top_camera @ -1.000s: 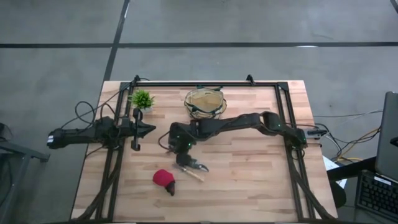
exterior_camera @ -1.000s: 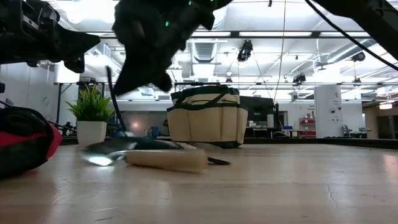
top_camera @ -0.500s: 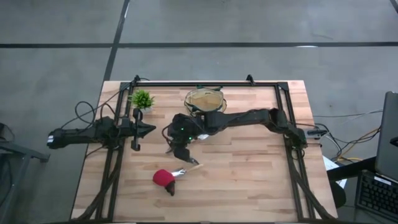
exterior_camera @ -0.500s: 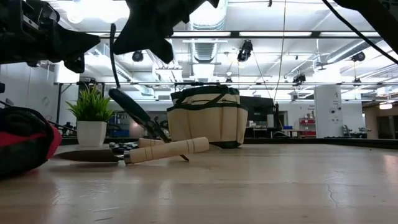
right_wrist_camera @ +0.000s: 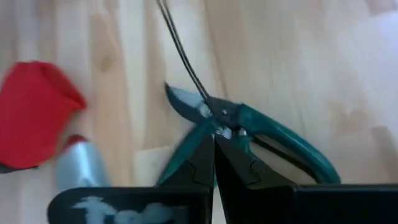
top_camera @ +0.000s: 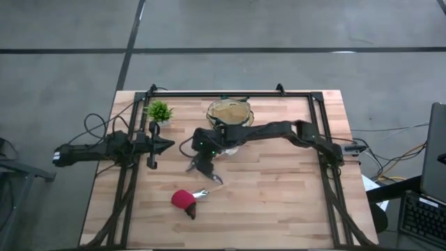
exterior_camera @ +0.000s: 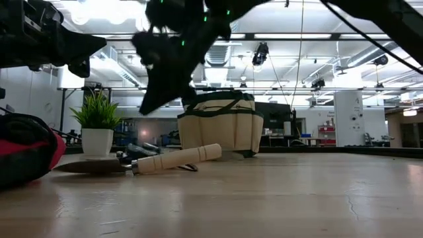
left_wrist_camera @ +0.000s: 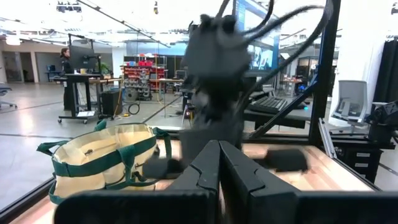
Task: Pick & Place Garden tools in Gardening bag
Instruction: Put the bottom green shear scissors into the brown gardening bag
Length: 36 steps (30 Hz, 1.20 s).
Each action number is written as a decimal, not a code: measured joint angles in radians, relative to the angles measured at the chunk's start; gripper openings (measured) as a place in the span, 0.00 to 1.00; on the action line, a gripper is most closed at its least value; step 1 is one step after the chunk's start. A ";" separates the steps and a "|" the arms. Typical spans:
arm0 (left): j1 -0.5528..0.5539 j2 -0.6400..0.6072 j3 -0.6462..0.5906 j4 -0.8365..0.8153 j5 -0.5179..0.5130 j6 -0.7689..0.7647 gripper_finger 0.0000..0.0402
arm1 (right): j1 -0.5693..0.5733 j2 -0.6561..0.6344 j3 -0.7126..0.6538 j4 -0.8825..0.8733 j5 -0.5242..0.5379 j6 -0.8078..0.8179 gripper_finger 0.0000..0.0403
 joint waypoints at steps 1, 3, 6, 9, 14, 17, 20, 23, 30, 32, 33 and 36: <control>0.000 0.000 0.000 0.000 0.000 0.000 0.02 | -0.007 0.012 -0.003 0.003 -0.004 0.002 0.02; 0.000 0.000 0.000 0.000 0.000 0.000 0.02 | -0.021 0.031 -0.005 0.017 -0.009 0.004 0.02; 0.000 0.000 0.000 0.000 0.000 0.000 0.02 | -0.033 0.044 -0.001 0.040 -0.030 0.005 0.02; 0.000 0.000 0.000 -0.006 0.000 0.000 0.02 | -0.038 0.044 -0.001 0.069 -0.081 0.015 0.02; 0.000 0.001 0.000 -0.010 0.000 0.000 0.02 | -0.033 0.044 0.002 0.170 -0.131 0.013 0.03; 0.000 0.001 0.000 -0.017 0.000 0.000 0.02 | -0.024 0.044 0.002 0.226 -0.145 0.018 0.09; 0.000 0.001 0.000 -0.016 0.000 0.000 0.02 | -0.018 0.059 0.002 0.261 -0.149 0.026 0.20; 0.000 0.001 0.000 -0.016 0.000 0.000 0.02 | -0.011 0.092 0.004 0.278 -0.149 0.030 0.32; 0.000 0.001 0.000 -0.017 0.000 0.000 0.02 | 0.006 0.149 0.004 0.299 -0.099 0.029 0.54; 0.000 0.001 0.000 -0.017 0.000 0.000 0.02 | 0.007 0.156 0.004 0.304 -0.055 0.009 0.57; 0.000 0.001 0.000 -0.017 0.000 0.000 0.02 | 0.008 0.157 0.004 0.306 -0.021 0.002 0.58; 0.000 0.001 0.000 -0.018 0.000 0.000 0.02 | 0.013 0.157 0.004 0.328 0.044 -0.030 0.60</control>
